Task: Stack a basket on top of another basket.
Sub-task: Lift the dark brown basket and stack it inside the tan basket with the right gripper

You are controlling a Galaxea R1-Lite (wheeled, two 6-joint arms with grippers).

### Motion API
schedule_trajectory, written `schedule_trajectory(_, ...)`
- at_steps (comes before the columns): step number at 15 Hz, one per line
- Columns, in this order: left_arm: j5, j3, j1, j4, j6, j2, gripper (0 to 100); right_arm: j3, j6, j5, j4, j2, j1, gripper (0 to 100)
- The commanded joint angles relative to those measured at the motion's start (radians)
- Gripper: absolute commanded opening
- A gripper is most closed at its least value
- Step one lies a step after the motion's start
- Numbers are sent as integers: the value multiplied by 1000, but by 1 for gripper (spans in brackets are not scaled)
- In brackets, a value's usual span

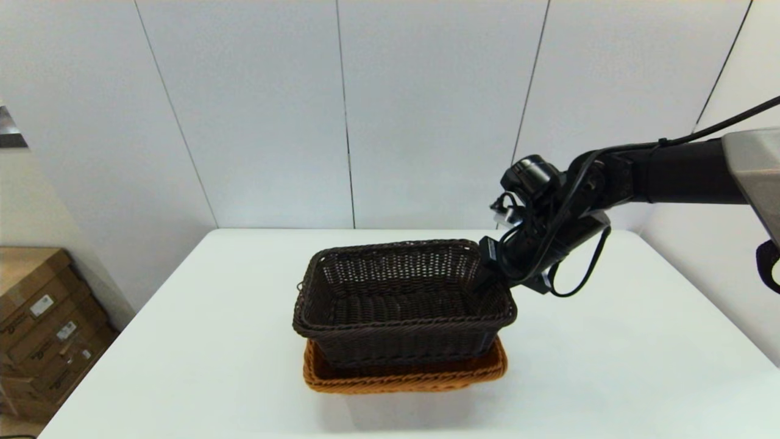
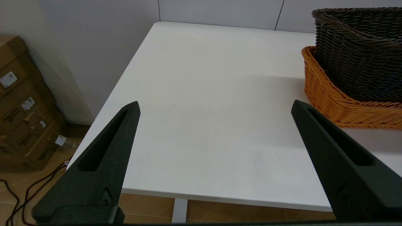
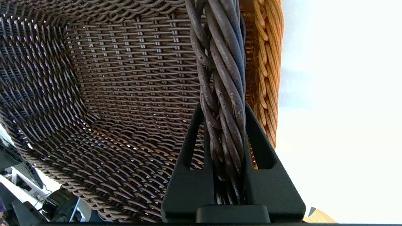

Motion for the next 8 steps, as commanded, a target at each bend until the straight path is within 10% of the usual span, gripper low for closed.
schedule_trajectory(1,1,0,0,1,-1,-2,100,-1,2,3,3,10,1,0)
schedule_trajectory(8,1,0,0,1,-1,-2,100,-2,0,-19,3,23,-1,0)
